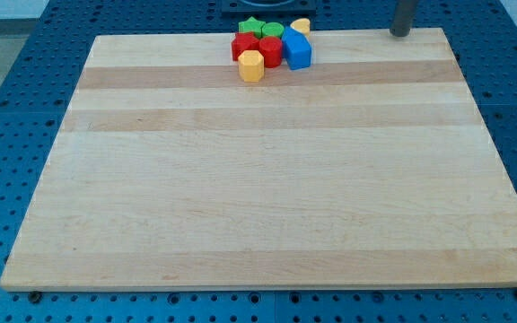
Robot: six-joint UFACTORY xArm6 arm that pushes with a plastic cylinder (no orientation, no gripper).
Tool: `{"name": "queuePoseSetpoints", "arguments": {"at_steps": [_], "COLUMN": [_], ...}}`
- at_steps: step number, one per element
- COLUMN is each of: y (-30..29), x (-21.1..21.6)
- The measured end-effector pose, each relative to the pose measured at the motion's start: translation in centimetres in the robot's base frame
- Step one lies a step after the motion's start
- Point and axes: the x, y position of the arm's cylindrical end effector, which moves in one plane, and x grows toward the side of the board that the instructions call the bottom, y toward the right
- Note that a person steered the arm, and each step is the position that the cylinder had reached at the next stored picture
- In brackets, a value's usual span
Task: Push the heart into the green circle
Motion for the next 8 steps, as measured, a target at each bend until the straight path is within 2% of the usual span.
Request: {"name": "queuePoseSetpoints", "arguments": {"at_steps": [4, 8], "y": [-3.2, -9.8], "x": [-0.5, -0.5]}}
